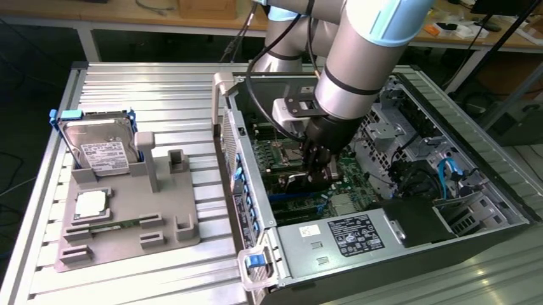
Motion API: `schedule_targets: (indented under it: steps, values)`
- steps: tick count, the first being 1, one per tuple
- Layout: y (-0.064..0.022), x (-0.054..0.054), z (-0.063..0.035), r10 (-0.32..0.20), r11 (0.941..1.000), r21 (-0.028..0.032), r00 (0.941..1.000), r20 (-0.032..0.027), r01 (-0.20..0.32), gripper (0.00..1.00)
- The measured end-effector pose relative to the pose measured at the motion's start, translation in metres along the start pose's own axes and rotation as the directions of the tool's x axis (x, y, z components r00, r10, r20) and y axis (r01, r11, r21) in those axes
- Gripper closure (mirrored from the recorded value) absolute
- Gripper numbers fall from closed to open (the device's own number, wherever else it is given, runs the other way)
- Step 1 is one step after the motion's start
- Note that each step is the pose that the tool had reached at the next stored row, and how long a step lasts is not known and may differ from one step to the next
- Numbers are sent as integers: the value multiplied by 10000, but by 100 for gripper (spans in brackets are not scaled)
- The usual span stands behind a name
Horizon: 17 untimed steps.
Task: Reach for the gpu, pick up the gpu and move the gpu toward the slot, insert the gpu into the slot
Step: 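Insert the gpu into the slot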
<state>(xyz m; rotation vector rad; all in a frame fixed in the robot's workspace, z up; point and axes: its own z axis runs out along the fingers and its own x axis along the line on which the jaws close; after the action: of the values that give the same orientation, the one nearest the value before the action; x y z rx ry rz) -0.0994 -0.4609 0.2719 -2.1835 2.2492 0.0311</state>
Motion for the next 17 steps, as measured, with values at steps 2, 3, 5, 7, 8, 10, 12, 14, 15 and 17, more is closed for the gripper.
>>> schedule_targets:
  steps: [2, 3, 5, 7, 8, 10, 12, 14, 15, 17]
  values:
    - [0, 0, 1, 0, 10000, -1, 10000, -2, 0, 73]
    - [0, 0, 2, -1, 10000, -1, 10000, -2, 1, 73]
    - [0, -1, 10, 0, 10000, 1, 10000, 4, 0, 73]
    - [0, 0, 23, 0, 10000, 1, 10000, 2, 0, 73]
    - [0, 0, 26, -1, 10000, 0, 10000, 0, 1, 73]
    - [1, 0, 26, 1, 10000, -1, 10000, -3, -1, 73]
    - [7, 0, 31, 1, 10000, 2, 10000, 1, -1, 73]
    - [19, 0, 34, -2, 10000, 3, 10000, 2, 2, 73]
    - [26, 0, 37, -3, 10000, 2, 10000, 2, 3, 73]
    - [32, 1, 41, 0, 10000, -2, 10000, 1, 0, 73]
